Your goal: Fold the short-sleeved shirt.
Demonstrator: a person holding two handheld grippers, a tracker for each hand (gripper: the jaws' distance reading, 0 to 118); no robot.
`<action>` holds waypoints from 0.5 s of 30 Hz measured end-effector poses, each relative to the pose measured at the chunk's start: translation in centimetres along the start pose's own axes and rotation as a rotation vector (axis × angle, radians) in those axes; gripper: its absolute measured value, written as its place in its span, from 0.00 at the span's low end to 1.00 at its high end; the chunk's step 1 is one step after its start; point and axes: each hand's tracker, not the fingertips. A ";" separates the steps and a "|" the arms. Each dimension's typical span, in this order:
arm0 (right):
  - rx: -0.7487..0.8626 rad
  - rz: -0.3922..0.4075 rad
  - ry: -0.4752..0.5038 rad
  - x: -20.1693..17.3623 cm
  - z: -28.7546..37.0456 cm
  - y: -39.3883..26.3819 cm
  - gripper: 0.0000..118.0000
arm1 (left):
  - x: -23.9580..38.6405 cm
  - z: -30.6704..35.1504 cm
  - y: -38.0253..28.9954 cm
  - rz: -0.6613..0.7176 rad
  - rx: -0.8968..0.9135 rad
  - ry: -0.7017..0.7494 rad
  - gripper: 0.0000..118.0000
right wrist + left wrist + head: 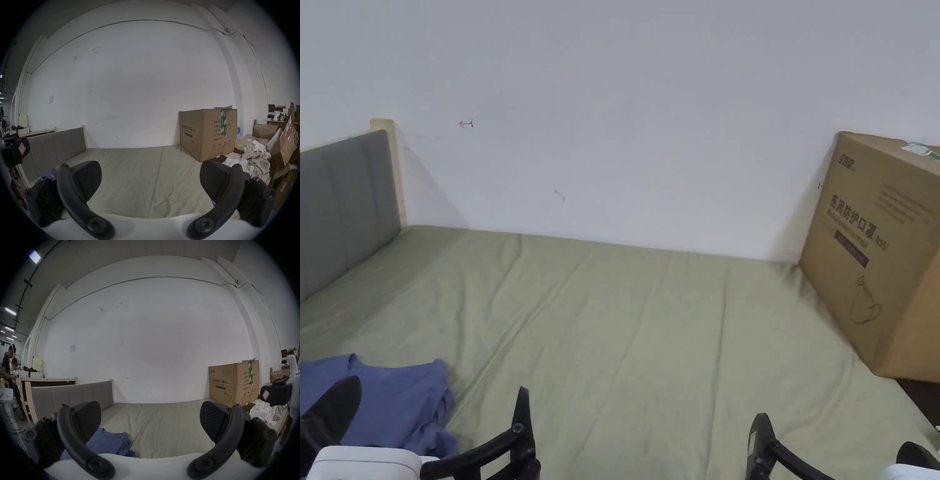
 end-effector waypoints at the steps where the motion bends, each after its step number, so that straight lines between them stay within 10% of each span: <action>1: -0.001 -0.003 0.006 0.0 0.0 0.1 1.00 | 0.0 0.0 0.0 -0.003 -0.004 0.004 1.00; 15: -0.035 -0.022 -0.002 0.3 -0.3 0.0 1.00 | -0.4 -0.3 -0.3 0.009 -0.027 0.012 1.00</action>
